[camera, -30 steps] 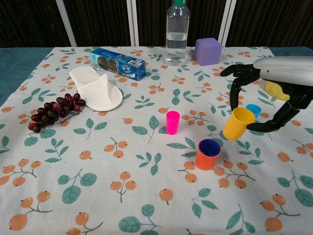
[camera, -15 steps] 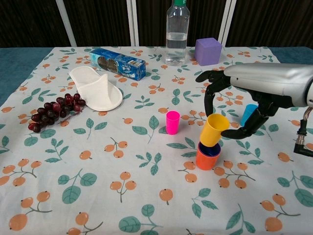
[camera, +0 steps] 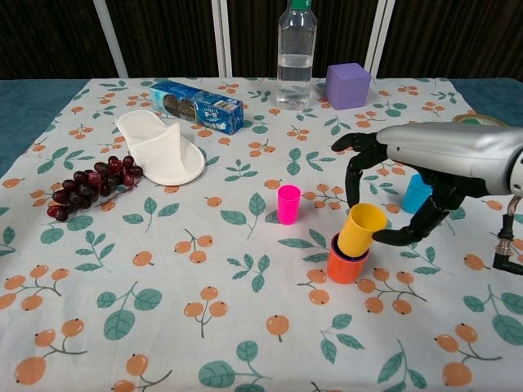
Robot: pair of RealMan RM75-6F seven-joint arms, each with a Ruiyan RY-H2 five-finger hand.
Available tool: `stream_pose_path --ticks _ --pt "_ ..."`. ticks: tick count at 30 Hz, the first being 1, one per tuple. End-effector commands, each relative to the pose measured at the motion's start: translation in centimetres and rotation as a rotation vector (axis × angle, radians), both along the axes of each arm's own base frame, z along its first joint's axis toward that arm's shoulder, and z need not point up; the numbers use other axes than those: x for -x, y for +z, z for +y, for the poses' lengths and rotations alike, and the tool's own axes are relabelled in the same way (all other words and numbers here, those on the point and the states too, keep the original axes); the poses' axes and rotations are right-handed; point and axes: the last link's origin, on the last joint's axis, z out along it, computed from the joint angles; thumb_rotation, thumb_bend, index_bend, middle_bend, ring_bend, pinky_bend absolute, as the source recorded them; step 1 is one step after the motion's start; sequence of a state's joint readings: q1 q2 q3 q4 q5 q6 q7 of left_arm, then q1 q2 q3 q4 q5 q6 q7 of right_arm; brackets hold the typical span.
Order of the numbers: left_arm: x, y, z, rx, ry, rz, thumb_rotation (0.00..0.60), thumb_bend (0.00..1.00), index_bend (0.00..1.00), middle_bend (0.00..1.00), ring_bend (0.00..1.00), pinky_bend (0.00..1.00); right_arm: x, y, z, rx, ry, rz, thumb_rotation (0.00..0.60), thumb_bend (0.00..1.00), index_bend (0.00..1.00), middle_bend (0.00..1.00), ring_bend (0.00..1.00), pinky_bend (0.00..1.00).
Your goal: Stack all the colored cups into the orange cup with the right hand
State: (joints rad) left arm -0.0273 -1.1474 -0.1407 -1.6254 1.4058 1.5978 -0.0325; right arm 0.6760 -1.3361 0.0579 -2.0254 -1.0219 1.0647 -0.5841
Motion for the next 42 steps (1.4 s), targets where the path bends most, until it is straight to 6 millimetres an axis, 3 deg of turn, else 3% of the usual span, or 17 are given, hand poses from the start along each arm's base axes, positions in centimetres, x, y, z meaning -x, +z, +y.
stream_pose_path --ticks 1,8,15,18,25,32,36,42 --pt "0.0 0.0 0.0 0.000 0.001 0.000 0.600 0.75 0.14 0.01 0.00 0.00 0.1 -0.1 0.0 -0.002 0.000 0.000 0.600 0.38 0.48 0.00 0.00 0.04" --pt "0.1 0.0 0.0 -0.001 0.003 0.000 0.600 0.76 0.14 0.01 0.00 0.00 0.6 -0.7 0.0 -0.011 -0.010 0.011 0.600 0.38 0.44 0.00 0.00 0.04" --pt "0.1 0.0 0.0 -0.001 0.002 0.000 0.600 0.75 0.14 0.01 0.00 0.00 1.3 -0.9 0.2 -0.027 -0.009 0.043 0.600 0.38 0.06 0.00 0.00 0.04" --pt "0.0 0.0 0.0 -0.002 0.001 0.000 0.600 0.75 0.14 0.01 0.00 0.00 1.4 -0.7 0.2 -0.031 -0.004 0.058 0.600 0.36 0.00 0.00 0.00 0.04" --pt "0.0 0.1 0.0 -0.003 0.001 0.000 0.600 0.75 0.14 0.01 0.00 0.00 1.3 0.7 -0.7 0.042 -0.019 0.025 0.600 0.36 0.00 0.00 0.00 0.04" --pt "0.0 0.0 0.0 -0.001 0.001 0.001 0.600 0.76 0.14 0.01 0.00 0.00 1.9 3.5 -4.6 0.162 -0.070 0.045 0.600 0.36 0.06 0.00 0.00 0.04" --pt "0.0 0.1 0.0 -0.004 0.002 0.001 0.600 0.75 0.14 0.01 0.00 0.00 2.8 4.1 -7.0 0.183 -0.117 0.092 0.600 0.36 0.11 0.00 0.00 0.04" --pt "0.0 0.0 0.0 -0.002 0.004 0.002 0.600 0.76 0.14 0.01 0.00 0.00 4.5 3.9 -8.8 0.183 -0.192 0.109 0.600 0.36 0.16 0.00 0.00 0.04"
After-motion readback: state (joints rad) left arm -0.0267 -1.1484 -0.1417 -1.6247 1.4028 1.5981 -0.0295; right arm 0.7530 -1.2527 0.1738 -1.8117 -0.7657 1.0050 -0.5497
